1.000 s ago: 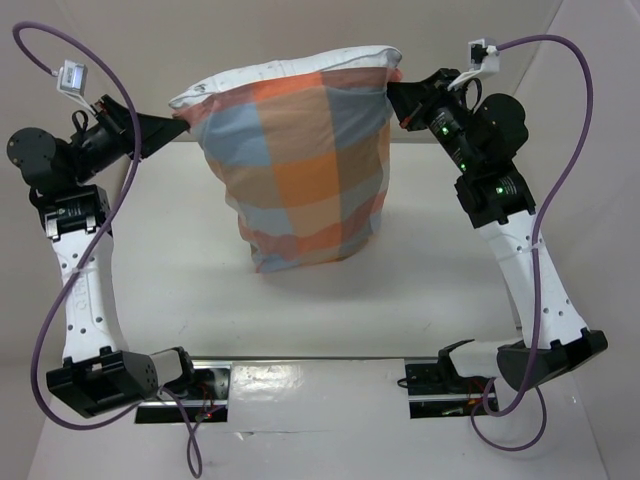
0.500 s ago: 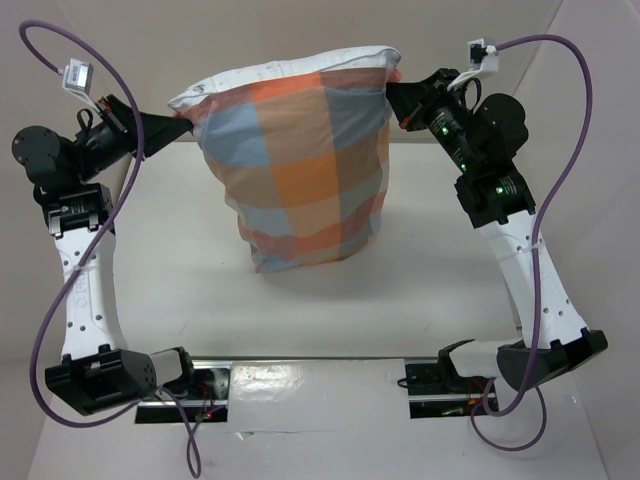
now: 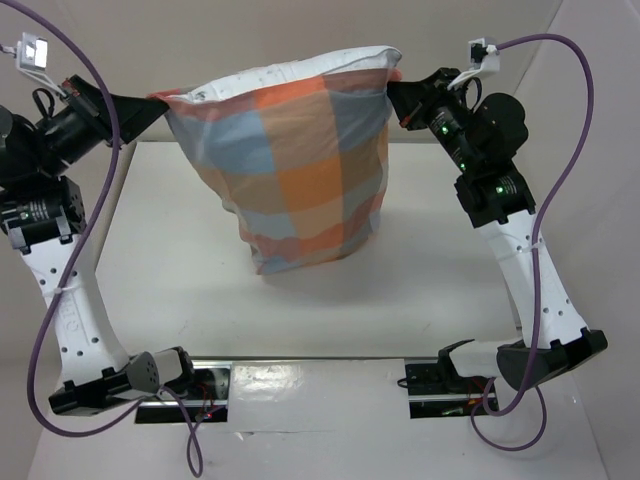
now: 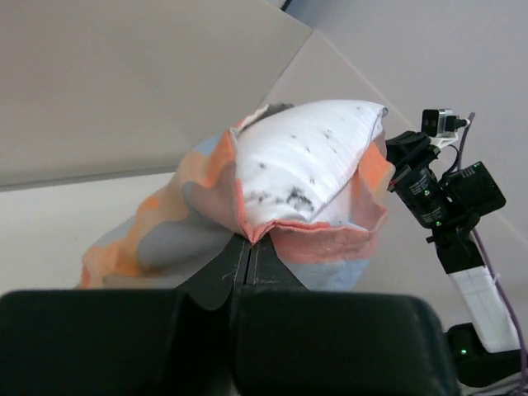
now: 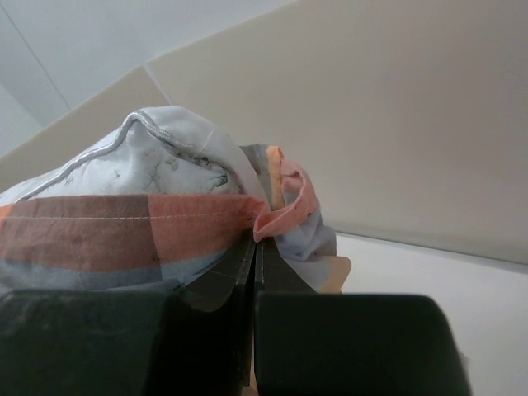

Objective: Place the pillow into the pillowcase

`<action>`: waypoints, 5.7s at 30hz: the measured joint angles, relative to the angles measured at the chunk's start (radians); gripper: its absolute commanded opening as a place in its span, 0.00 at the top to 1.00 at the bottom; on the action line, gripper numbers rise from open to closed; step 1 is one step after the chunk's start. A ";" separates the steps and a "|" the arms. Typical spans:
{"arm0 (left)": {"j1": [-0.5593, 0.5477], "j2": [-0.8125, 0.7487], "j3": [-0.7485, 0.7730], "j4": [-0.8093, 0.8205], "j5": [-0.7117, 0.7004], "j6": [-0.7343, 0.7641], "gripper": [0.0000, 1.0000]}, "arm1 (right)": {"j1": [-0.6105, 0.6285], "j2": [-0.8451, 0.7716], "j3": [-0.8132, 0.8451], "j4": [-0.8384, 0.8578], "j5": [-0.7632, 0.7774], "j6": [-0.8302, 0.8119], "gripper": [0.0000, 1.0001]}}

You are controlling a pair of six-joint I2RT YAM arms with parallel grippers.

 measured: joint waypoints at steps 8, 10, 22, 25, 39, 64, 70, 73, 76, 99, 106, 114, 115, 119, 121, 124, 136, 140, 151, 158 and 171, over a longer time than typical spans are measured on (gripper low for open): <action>0.048 -0.029 0.031 -0.045 -0.023 0.036 1.00 | 0.000 0.016 0.000 -0.006 0.019 -0.023 1.00; 0.048 -0.007 0.026 -0.003 -0.020 -0.001 1.00 | 0.000 0.034 0.020 -0.015 0.021 -0.033 1.00; 0.057 0.245 0.391 0.232 -0.059 -0.264 1.00 | 0.003 0.120 0.388 -0.031 0.013 -0.111 1.00; 0.057 0.229 0.401 0.345 -0.069 -0.330 1.00 | 0.003 0.041 0.347 -0.005 0.032 -0.152 1.00; 0.086 0.365 0.441 0.538 -0.037 -0.580 1.00 | 0.010 0.026 0.374 0.048 0.063 -0.262 1.00; 0.178 0.553 0.624 0.624 0.158 -0.637 1.00 | 0.006 0.121 0.353 0.108 0.082 -0.261 1.00; 0.189 0.368 0.548 0.640 0.137 -0.587 1.00 | 0.022 -0.093 0.236 0.116 0.058 -0.272 1.00; 0.098 0.275 0.433 0.683 0.123 -0.529 1.00 | 0.008 -0.128 0.196 0.142 0.093 -0.282 1.00; 0.001 0.235 0.309 0.696 0.151 -0.460 1.00 | 0.004 -0.145 0.076 0.182 0.100 -0.282 1.00; 0.033 0.285 0.523 0.689 0.015 -0.526 1.00 | 0.002 -0.069 0.313 0.165 0.039 -0.274 1.00; -0.106 0.261 0.171 0.601 0.087 -0.340 1.00 | 0.001 -0.081 -0.032 0.173 0.064 -0.253 1.00; -0.056 0.531 0.286 0.472 0.088 -0.383 1.00 | -0.003 0.135 0.081 0.128 0.045 -0.224 1.00; -0.034 0.551 0.356 0.478 0.086 -0.408 1.00 | -0.004 0.151 0.126 0.130 0.035 -0.220 1.00; 0.085 0.549 0.584 0.627 0.085 -0.558 1.00 | -0.003 0.155 0.238 0.169 0.012 -0.200 1.00; 0.112 0.516 0.629 0.682 0.089 -0.592 1.00 | -0.003 0.134 0.247 0.187 0.024 -0.200 1.00; 0.112 0.414 0.608 0.712 0.105 -0.585 1.00 | -0.003 0.094 0.248 0.183 0.068 -0.223 1.00; -0.005 0.226 0.465 0.771 0.172 -0.531 1.00 | 0.000 0.041 0.014 0.103 0.164 -0.217 1.00; -0.058 0.233 0.341 0.907 0.162 -0.620 1.00 | 0.000 0.087 -0.010 0.065 0.204 -0.190 1.00; -0.141 0.228 0.208 0.913 0.189 -0.599 0.00 | -0.175 0.129 -0.151 0.057 0.193 0.001 1.00; -0.060 0.195 0.230 0.558 0.174 -0.335 0.02 | -0.268 0.037 -0.364 0.036 0.241 0.000 1.00; -0.314 0.106 -0.474 -0.039 0.068 0.186 0.00 | -0.296 0.193 -0.532 0.008 0.101 0.067 1.00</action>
